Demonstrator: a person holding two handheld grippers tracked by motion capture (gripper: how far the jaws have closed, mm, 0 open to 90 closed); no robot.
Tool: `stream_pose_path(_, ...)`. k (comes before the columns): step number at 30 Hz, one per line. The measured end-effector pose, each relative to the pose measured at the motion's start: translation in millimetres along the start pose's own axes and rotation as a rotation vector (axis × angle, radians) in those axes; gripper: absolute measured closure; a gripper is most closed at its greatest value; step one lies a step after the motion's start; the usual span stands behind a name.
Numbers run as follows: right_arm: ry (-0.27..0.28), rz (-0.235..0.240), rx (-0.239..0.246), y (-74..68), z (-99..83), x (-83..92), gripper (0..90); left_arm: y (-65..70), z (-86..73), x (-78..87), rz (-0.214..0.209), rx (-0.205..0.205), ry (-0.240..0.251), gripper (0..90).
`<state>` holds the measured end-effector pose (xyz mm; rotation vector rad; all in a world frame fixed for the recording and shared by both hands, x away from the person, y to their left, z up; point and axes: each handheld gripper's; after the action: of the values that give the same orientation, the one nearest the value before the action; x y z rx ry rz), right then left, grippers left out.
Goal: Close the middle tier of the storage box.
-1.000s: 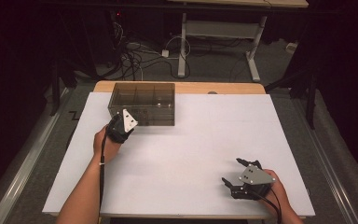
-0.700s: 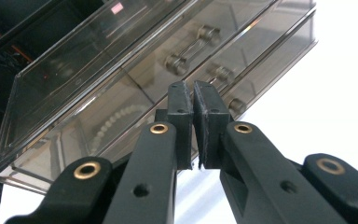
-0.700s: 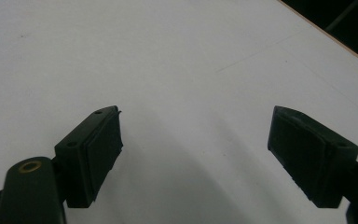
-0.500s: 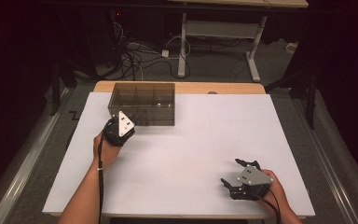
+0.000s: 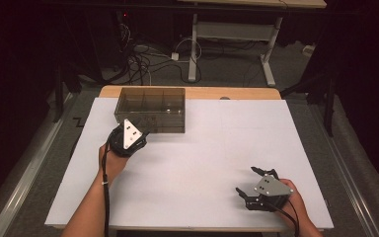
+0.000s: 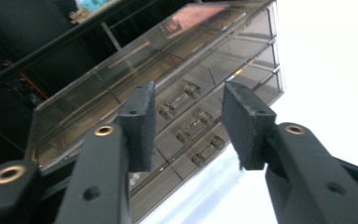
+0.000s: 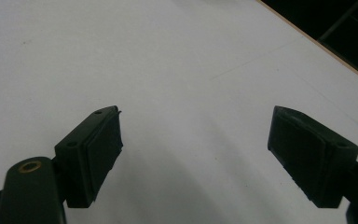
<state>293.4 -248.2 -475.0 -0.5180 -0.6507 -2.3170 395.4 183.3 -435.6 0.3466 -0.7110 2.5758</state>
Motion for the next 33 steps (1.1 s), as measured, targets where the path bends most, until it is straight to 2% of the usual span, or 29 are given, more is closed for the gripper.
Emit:
stream_pose_path(8,-0.002,0.002,0.003,-0.6,0.3,-0.3,18.3,3.7,2.0,0.7,0.010,-0.005,0.007,39.2)
stream_pose_path(16,-0.002,0.002,0.004,-0.7,0.4,-0.4,18.3,5.6,4.2,2.0,0.013,0.004,0.021,23.7)
stream_pose_path(19,-0.001,0.002,0.002,-0.9,0.5,0.0,18.3,7.1,5.3,2.5,0.007,-0.001,0.025,23.4)
stream_pose_path(21,0.000,0.001,0.002,-0.7,0.5,0.1,18.3,8.5,6.7,2.9,0.008,-0.008,0.025,19.8)
stream_pose_path(33,0.003,0.004,0.003,-1.6,1.3,-0.3,18.3,16.3,14.2,6.7,-0.025,-0.029,0.057,19.8)
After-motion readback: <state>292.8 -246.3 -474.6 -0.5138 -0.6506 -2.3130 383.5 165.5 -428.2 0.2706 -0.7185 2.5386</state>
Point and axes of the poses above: each handheld gripper's, and its own axes: x roughly backward along the jaws, z roughly out of its top, y roughly to its right, and after that the axes turned 3 degrees about -x, right-handed
